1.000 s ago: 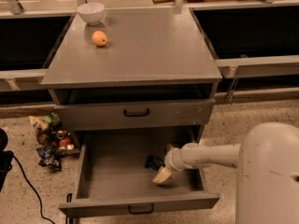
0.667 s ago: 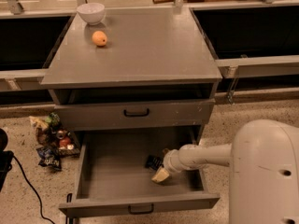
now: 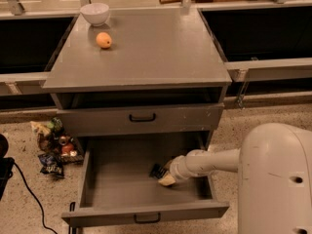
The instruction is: Pick rxbar blueberry from middle drawer and place on counter
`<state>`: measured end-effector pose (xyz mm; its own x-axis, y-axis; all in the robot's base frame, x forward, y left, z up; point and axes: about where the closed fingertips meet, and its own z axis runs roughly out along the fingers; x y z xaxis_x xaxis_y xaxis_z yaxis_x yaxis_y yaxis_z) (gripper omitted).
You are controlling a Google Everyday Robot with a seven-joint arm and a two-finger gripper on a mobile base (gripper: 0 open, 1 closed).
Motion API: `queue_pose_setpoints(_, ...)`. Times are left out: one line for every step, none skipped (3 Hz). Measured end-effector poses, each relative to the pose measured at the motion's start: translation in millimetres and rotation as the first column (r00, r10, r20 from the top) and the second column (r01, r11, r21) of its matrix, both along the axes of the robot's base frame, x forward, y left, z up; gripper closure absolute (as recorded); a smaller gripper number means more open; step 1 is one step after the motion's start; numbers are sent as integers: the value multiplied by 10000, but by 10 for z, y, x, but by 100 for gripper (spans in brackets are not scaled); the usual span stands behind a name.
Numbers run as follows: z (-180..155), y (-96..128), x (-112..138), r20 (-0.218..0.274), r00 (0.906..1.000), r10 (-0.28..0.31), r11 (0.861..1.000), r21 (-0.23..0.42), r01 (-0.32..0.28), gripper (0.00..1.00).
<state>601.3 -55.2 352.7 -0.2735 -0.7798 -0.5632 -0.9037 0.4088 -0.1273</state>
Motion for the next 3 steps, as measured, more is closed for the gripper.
queue_pose_setpoints(35, 0, -2, 0, 10000, 0, 10000, 0, 0, 89)
queue_pose_setpoints(148, -47, -29, 377, 9993, 77, 9996, 261, -87, 100)
queue_pose_setpoints(413, -103, -30, 1134, 9917, 598, 9957, 641, -674, 100)
